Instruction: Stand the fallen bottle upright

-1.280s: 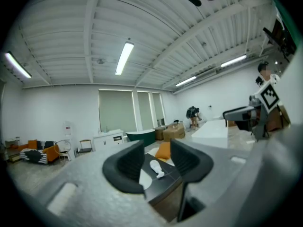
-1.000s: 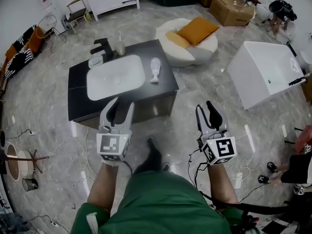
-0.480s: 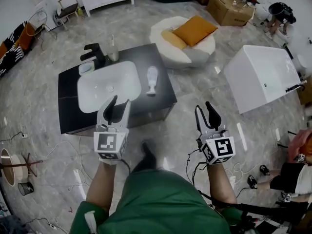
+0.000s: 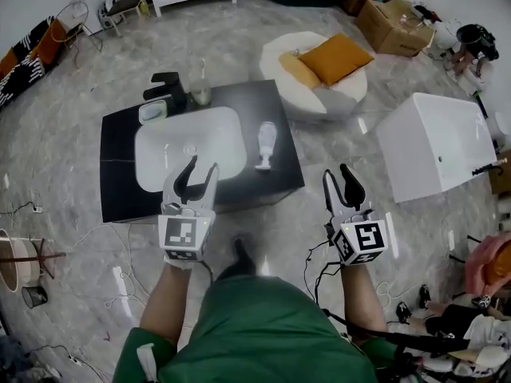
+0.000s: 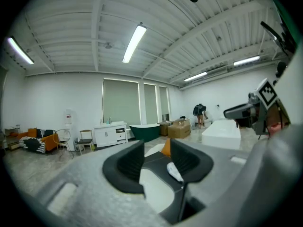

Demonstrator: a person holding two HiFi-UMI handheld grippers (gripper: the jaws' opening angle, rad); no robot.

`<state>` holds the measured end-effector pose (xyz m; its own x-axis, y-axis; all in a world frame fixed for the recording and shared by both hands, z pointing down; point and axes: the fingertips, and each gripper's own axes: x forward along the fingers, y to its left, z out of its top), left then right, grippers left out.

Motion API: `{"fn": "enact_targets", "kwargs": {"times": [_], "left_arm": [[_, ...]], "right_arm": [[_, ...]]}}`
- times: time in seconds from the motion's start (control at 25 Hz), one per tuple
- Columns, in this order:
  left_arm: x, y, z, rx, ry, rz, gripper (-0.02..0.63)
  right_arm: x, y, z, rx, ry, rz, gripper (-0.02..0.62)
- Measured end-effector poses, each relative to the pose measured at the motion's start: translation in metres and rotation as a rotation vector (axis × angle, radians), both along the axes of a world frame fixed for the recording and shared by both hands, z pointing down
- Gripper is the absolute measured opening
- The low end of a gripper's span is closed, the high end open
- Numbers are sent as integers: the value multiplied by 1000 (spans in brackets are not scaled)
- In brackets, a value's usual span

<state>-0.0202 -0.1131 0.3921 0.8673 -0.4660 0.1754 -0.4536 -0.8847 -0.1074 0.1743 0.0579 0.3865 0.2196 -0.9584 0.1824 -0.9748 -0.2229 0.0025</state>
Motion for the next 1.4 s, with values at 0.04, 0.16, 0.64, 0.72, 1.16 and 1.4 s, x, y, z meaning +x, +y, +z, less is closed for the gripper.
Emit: {"fn": "enact_targets", "kwargs": {"times": [0.04, 0.16, 0.64, 0.72, 1.16, 1.4], "left_arm": [[-3, -6, 2, -6, 2, -8, 171], [-10, -20, 9, -19, 0, -19, 171], [-29, -49, 17, -48, -21, -96, 170], [-34, -53, 22, -51, -31, -128, 170], [-26, -69, 30, -68, -53, -340, 170], [-11, -74, 35, -77, -62, -437, 170]], "right_arm": [[-1, -7, 1, -2, 1, -5, 132], [-3, -25, 2, -8, 6, -17, 132], [-3, -76, 15, -66, 43, -108, 132], [-2, -87, 24, -83, 46, -140, 132], [27, -161, 44, -118, 80, -391, 132], [45, -196, 60, -164, 139, -528, 133]]}}
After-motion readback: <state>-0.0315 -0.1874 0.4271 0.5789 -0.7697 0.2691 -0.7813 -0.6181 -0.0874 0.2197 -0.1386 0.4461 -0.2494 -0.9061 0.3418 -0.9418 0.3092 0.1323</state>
